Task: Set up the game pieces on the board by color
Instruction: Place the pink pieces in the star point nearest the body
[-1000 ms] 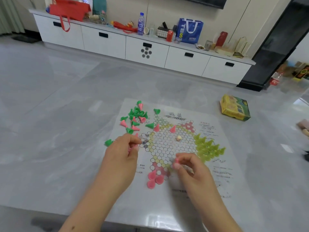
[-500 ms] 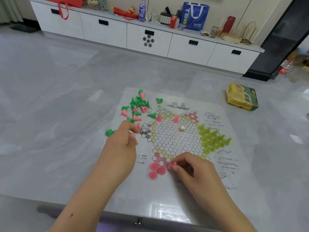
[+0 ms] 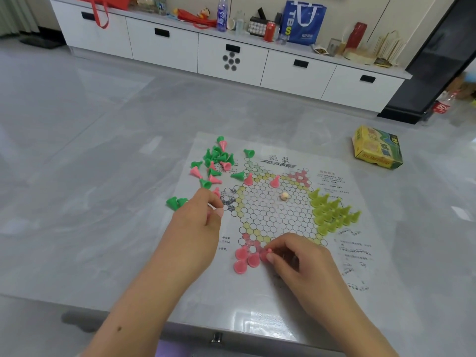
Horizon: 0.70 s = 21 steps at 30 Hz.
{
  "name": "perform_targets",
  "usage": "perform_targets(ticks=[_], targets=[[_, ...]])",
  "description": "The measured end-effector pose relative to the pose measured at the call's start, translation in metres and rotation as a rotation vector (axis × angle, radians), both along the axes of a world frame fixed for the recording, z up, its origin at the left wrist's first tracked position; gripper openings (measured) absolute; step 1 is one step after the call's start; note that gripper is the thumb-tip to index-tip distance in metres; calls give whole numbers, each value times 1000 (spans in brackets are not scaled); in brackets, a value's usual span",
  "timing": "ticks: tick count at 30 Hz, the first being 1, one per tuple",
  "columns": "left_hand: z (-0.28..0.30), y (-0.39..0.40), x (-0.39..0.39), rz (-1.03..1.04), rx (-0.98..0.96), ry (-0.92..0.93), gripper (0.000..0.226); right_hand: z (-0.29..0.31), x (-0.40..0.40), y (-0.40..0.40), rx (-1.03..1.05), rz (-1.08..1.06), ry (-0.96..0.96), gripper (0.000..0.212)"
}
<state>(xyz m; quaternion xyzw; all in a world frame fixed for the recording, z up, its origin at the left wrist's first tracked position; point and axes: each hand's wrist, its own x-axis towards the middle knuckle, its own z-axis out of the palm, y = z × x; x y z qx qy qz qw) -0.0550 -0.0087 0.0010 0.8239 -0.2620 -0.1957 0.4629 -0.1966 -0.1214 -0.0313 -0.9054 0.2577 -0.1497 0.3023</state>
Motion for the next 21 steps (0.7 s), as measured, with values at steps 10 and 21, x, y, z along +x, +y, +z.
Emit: perform_targets(ticks=[10,21], targets=[[4,-3,-3,-5,-13,37,18,9,-1,1,163,-45,-86,30],[16,-15,-24,-152,-257,331,17,33,21,24,179,51,-379,11]])
